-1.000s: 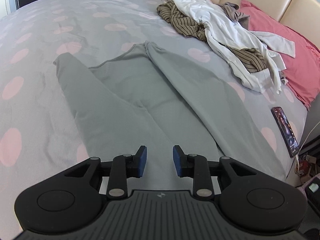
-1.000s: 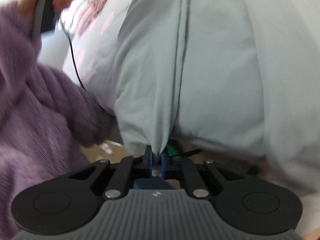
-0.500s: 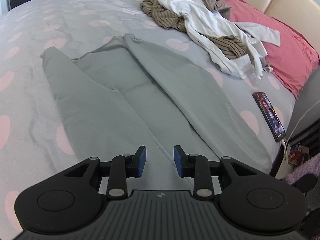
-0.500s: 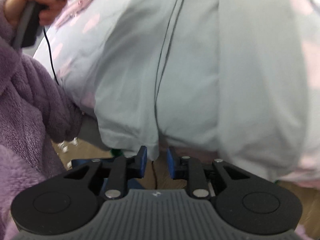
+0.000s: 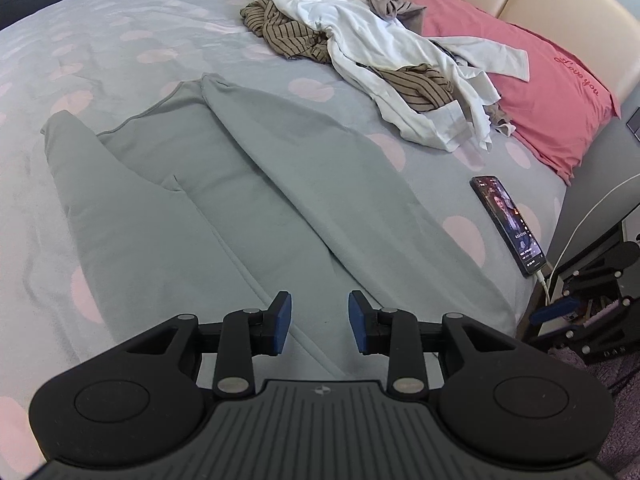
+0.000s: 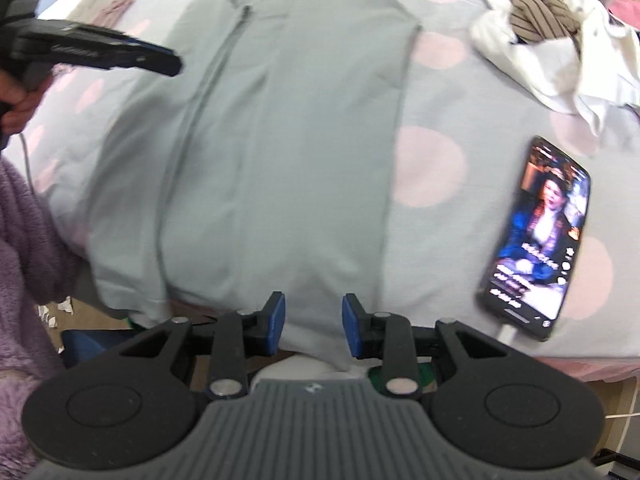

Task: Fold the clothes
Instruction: 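Pinch the folded hoodie edge with the right gripper and smooth it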

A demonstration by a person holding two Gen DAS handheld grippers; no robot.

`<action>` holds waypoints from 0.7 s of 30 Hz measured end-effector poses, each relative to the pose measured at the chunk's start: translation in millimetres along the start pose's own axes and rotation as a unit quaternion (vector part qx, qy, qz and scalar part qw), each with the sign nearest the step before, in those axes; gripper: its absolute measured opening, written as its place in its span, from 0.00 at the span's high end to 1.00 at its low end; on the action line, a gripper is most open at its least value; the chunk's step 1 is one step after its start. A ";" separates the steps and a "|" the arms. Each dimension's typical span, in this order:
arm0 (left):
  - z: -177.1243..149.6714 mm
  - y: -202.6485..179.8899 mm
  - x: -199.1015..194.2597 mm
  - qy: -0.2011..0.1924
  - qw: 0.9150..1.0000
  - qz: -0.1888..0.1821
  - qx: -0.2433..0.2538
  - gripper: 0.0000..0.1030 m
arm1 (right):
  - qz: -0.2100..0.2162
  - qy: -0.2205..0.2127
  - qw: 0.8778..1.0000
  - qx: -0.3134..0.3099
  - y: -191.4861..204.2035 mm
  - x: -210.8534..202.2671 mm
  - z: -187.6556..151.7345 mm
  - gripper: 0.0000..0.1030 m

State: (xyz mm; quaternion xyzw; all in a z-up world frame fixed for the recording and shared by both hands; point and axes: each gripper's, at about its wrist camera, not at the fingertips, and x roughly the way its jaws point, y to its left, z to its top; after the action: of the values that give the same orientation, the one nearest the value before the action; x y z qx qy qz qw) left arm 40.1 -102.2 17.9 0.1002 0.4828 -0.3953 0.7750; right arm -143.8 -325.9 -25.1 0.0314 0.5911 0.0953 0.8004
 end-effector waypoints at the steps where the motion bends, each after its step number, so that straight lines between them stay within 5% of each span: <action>1: 0.0 -0.7 1.4 0.002 1.000 0.001 0.002 0.72 | -0.003 0.002 1.000 0.002 -4.3 4.5 0.7 0.66; 9: 2.0 -0.6 11.6 0.012 1.000 -0.004 0.003 0.72 | 0.014 0.010 0.999 0.028 -31.8 34.3 -1.8 0.64; 13: 9.2 -1.2 18.8 0.017 1.000 -0.013 -0.006 0.72 | 0.040 0.005 0.998 0.044 -34.4 32.2 -2.1 0.91; 21: 32.0 10.6 33.4 0.026 0.996 -0.049 -0.066 0.72 | 0.018 -0.024 0.999 0.030 2.0 6.3 -4.4 0.93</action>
State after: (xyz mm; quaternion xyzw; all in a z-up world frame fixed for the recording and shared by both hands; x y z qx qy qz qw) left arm 76.4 -129.5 4.3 0.0355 0.5318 -0.3975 0.7469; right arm -146.5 -323.1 -32.0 0.0684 0.5734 0.0915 0.8113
